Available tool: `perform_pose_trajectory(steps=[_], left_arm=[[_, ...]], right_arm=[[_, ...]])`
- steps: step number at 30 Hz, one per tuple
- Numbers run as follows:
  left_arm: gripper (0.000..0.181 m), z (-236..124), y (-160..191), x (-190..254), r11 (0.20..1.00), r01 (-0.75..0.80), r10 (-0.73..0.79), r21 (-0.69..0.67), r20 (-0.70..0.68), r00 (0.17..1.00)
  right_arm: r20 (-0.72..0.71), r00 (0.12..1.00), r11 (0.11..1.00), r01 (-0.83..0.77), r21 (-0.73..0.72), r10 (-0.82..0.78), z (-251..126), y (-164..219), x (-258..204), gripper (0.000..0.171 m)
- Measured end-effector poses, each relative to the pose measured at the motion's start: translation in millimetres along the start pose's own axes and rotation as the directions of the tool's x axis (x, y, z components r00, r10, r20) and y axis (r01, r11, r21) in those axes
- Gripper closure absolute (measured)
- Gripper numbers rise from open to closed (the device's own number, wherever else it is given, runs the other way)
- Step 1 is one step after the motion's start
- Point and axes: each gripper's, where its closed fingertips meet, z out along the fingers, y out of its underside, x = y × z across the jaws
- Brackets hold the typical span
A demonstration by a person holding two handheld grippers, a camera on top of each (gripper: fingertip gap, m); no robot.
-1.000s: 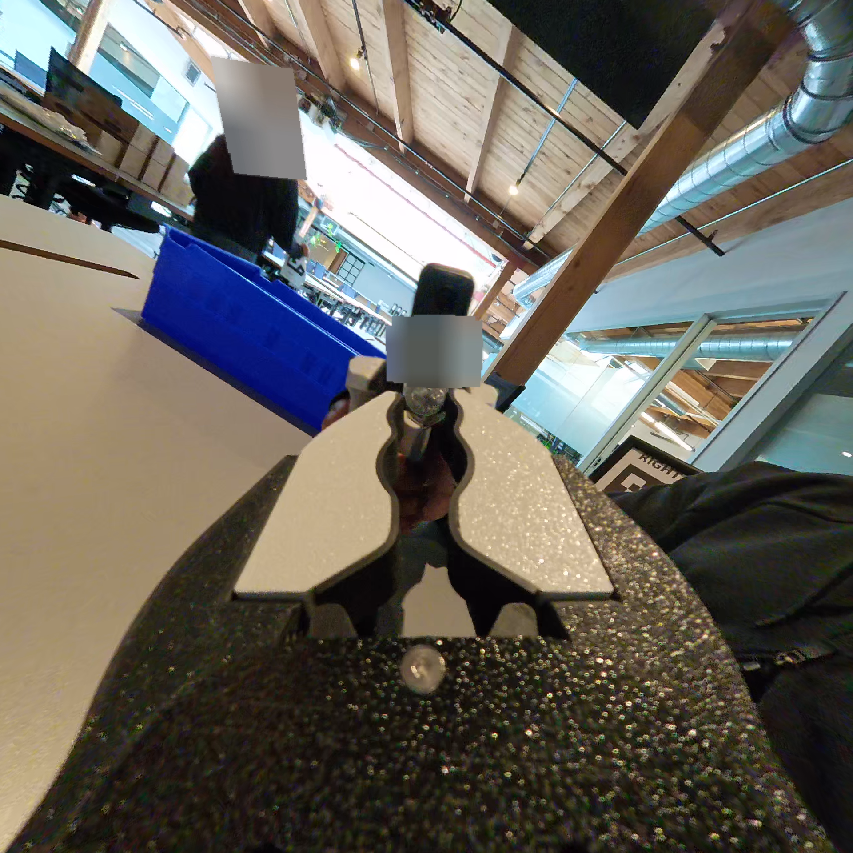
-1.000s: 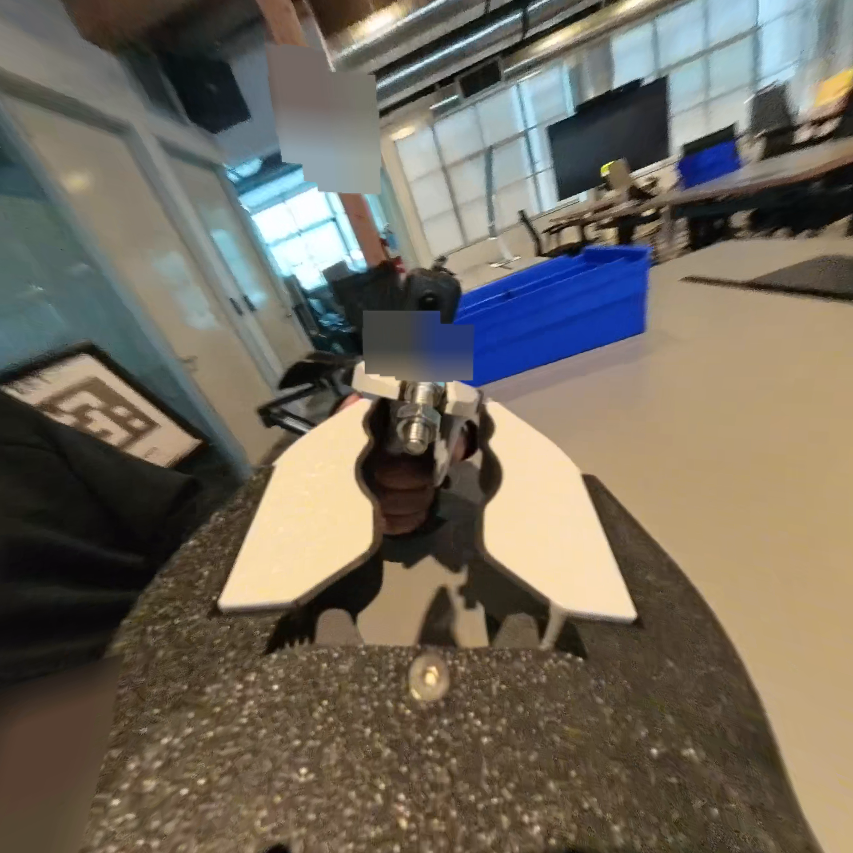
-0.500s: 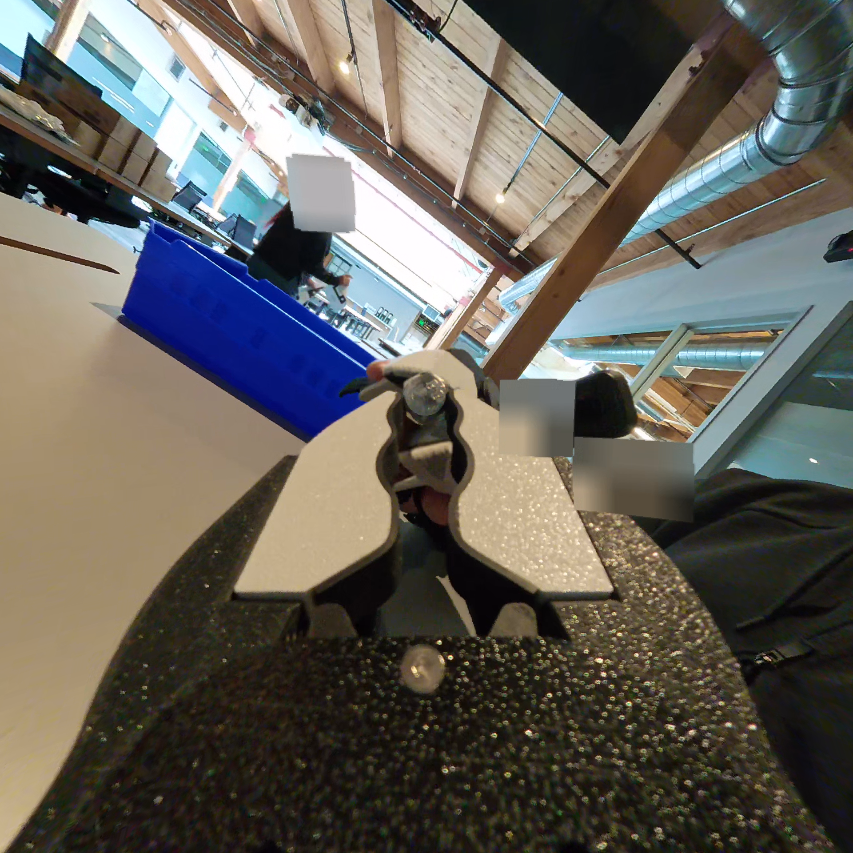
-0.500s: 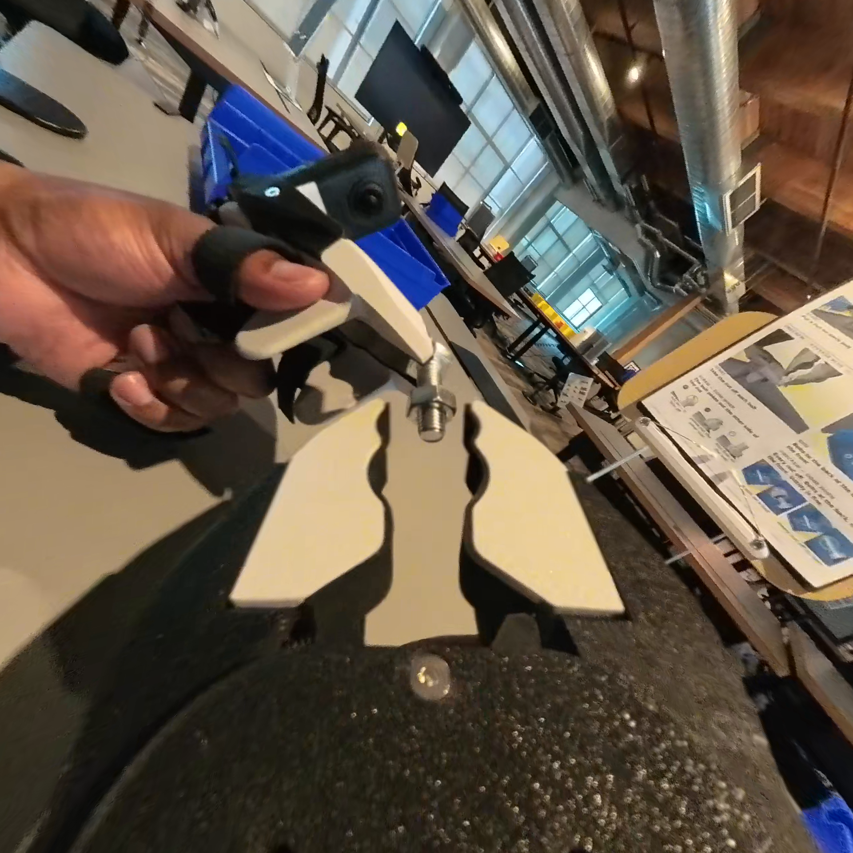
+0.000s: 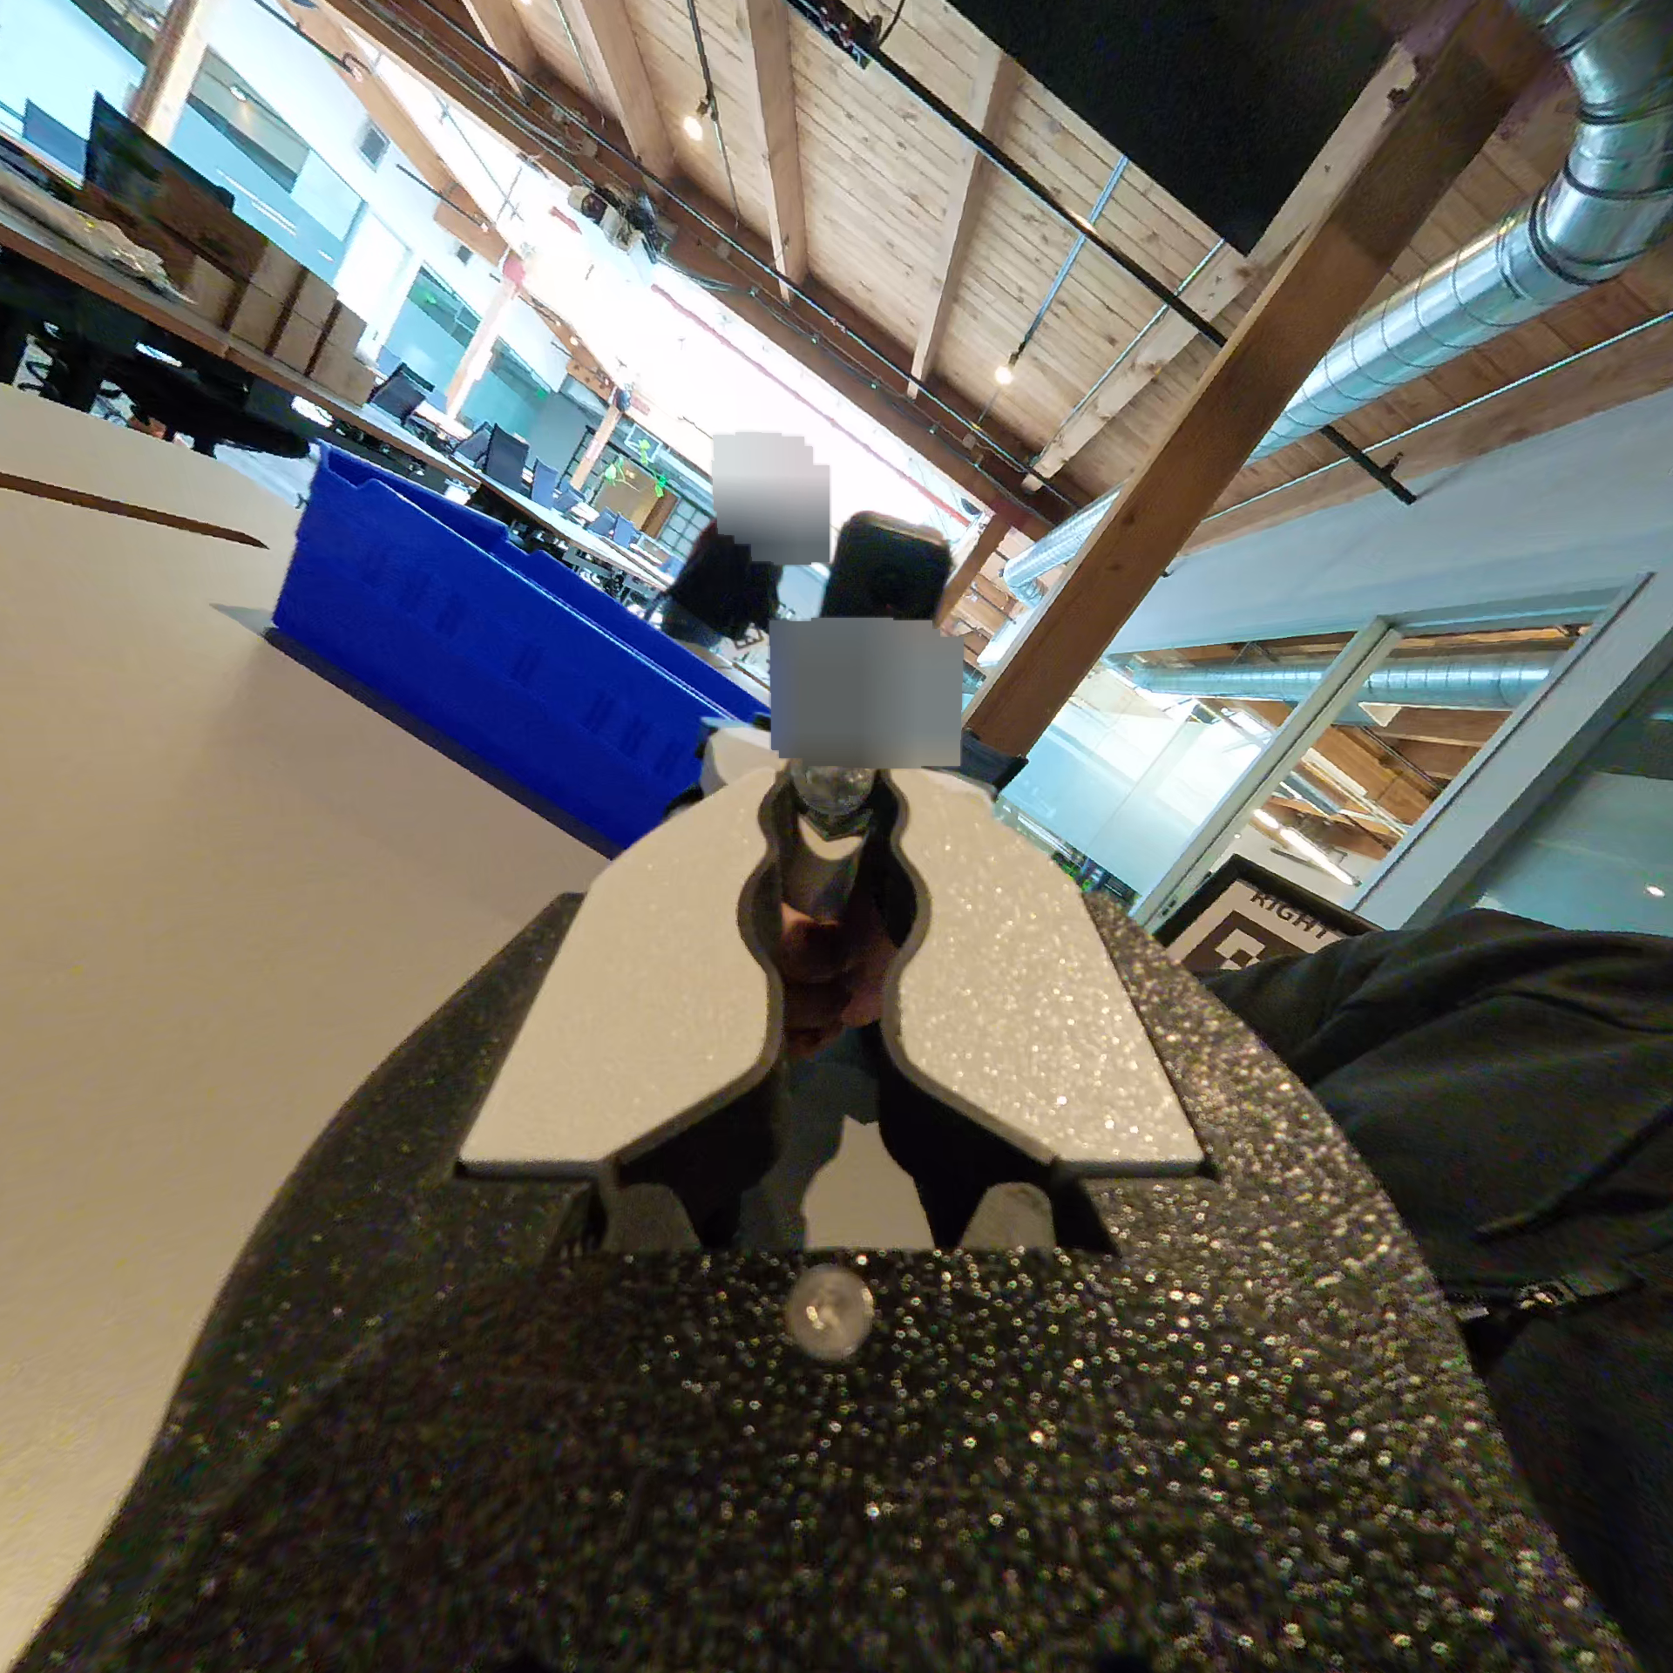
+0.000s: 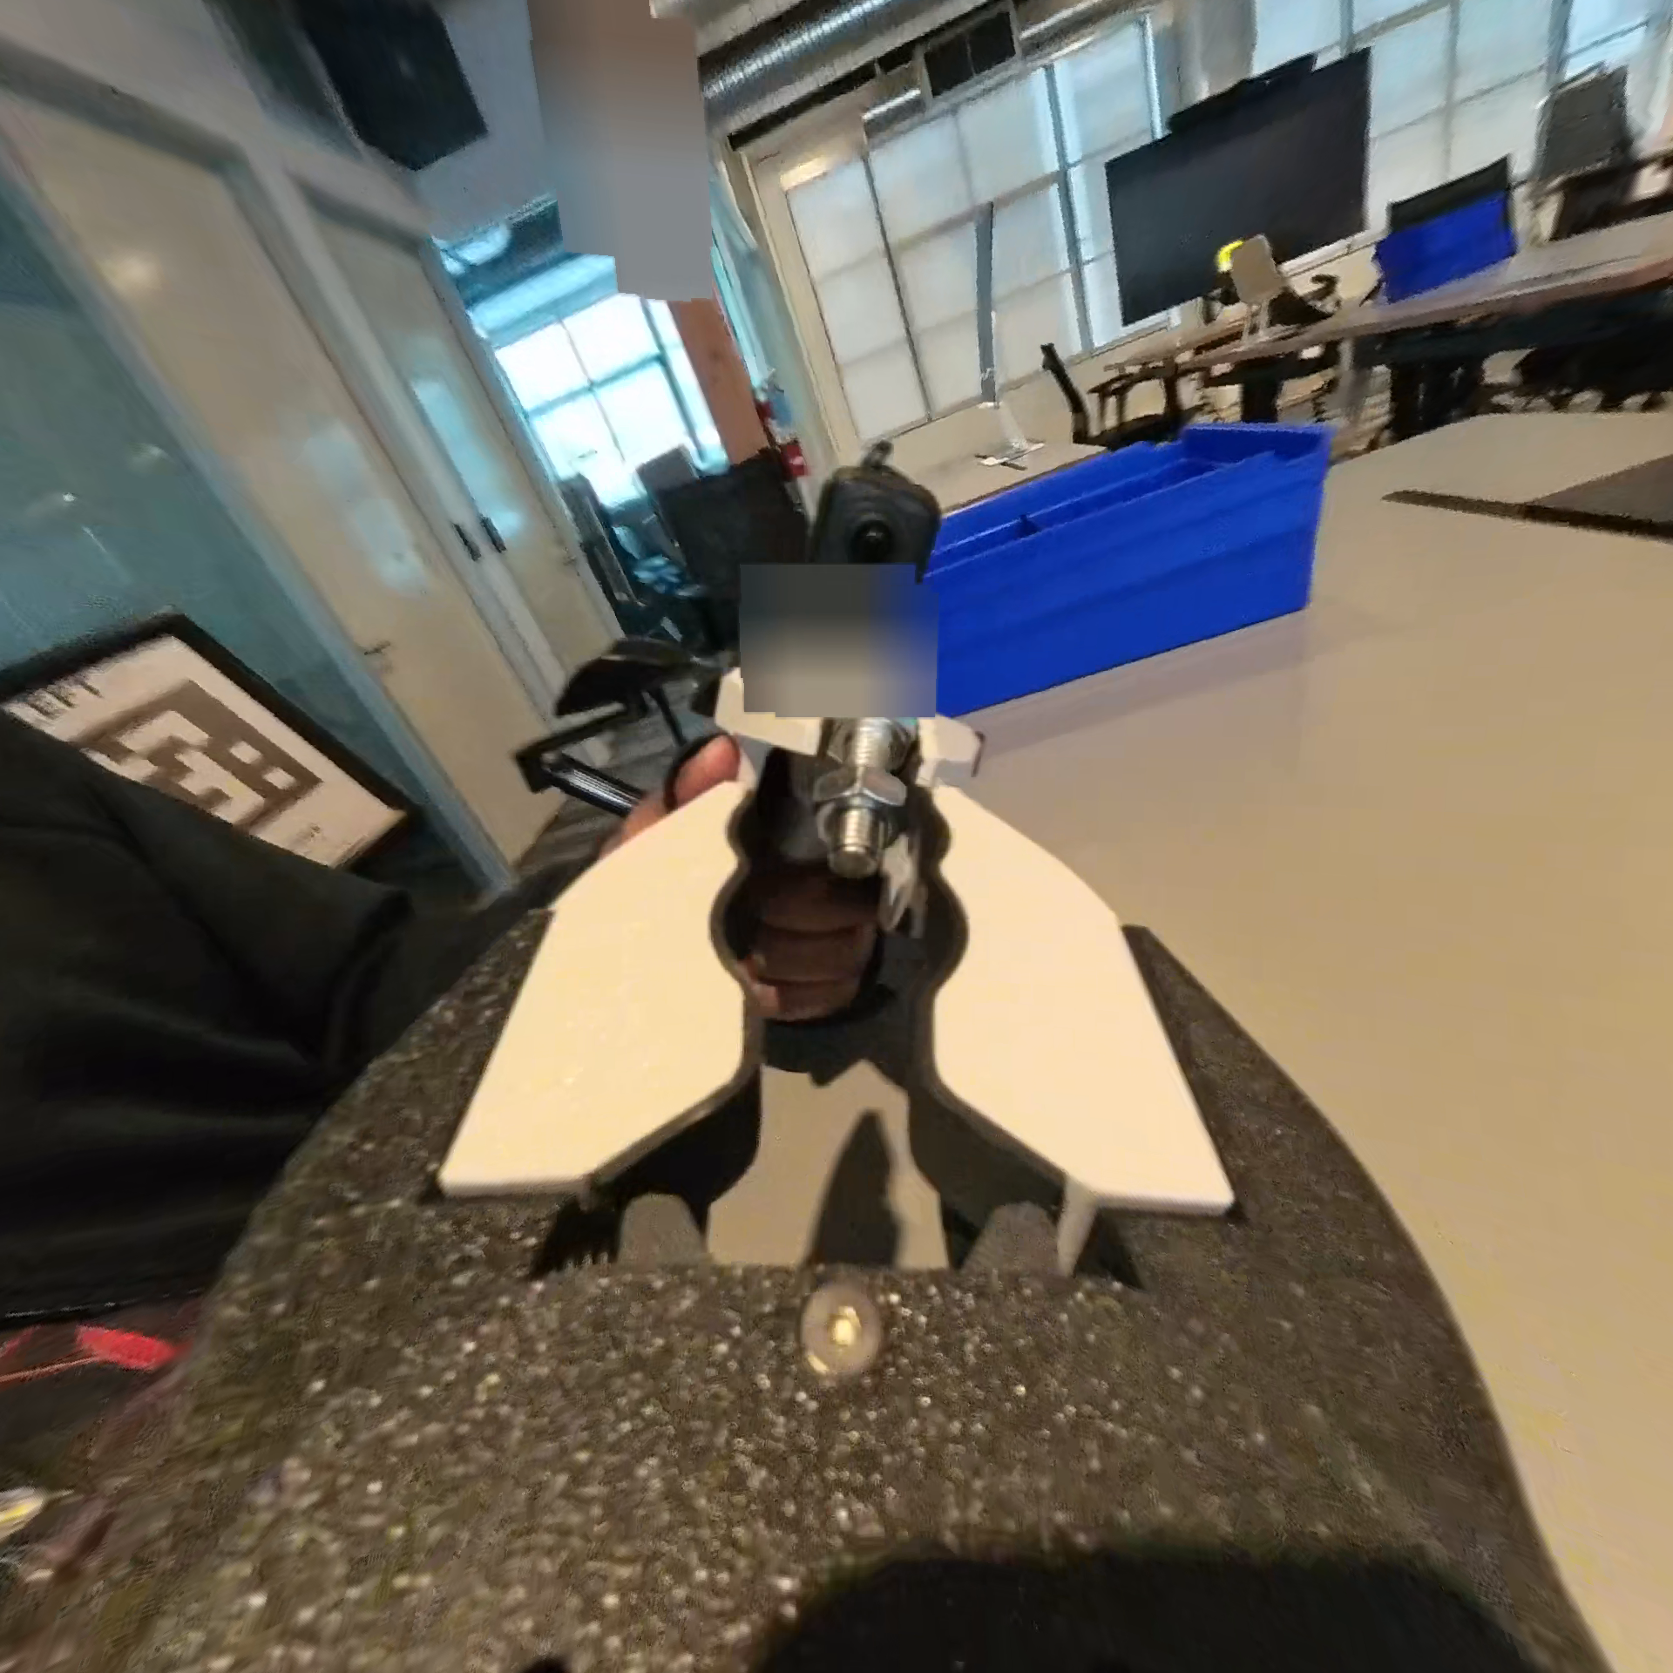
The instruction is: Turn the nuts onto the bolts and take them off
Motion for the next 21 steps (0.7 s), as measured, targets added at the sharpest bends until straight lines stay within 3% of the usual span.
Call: perform_pose_trajectory(steps=[1,3,5,7,10,12,14,15,17,21], left_arm=[[0.165,-0.9,-0.8,-0.8,1.000,0.002,-0.002,0.005,0.004,1.000],[0.165,-1.8,-2.1,-0.9,1.000,0.007,-0.008,0.016,0.001,1.000],[0.165,-1.7,-1.8,-0.7,1.000,0.010,-0.010,0.015,0.000,1.000],[0.165,-1.7,-1.6,-0.8,1.000,0.008,-0.008,0.014,0.002,1.000],[0.165,-2.5,-2.6,-1.3,1.000,0.014,-0.014,0.022,0.001,1.000],[0.165,-2.5,-2.7,-0.5,0.999,0.021,-0.021,0.024,-0.008,1.000],[0.165,-2.0,-1.9,0.0,1.000,0.024,-0.024,0.020,-0.013,1.000],[0.165,-1.8,-1.6,0.3,1.000,0.023,-0.023,0.018,-0.015,1.000],[0.165,-1.8,-1.9,1.2,0.999,0.026,-0.025,0.019,-0.023,0.999],[0.165,-1.5,-1.2,2.5,1.000,0.029,-0.028,0.013,-0.034,0.999]], right_arm=[[-0.038,0.998,0.998,0.056,-0.017,-0.057,1.0,0.7,2.0,0.125],[-0.147,0.962,0.972,0.221,-0.074,-0.230,1.0,1.8,8.8,0.119],[-0.269,0.858,0.899,0.411,-0.154,-0.438,-2.5,-0.7,17.0,0.117],[-0.349,0.695,0.777,0.580,-0.245,-0.629,-6.8,-5.8,20.6,0.120],[-0.350,0.459,0.570,0.736,-0.365,-0.817,-6.2,-5.7,15.7,0.126],[-0.338,0.377,0.496,0.768,-0.405,-0.862,-3.6,-3.2,12.9,0.132],[-0.352,0.348,0.478,0.777,-0.411,-0.869,-2.8,-4.3,11.3,0.148],[-0.364,0.352,0.487,0.776,-0.402,-0.862,-3.4,-6.1,10.7,0.153],[-0.364,0.440,0.560,0.746,-0.361,-0.821,-3.1,-6.2,9.7,0.153],[-0.279,0.817,0.864,0.481,-0.151,-0.504,-2.2,-5.5,6.2,0.154]])
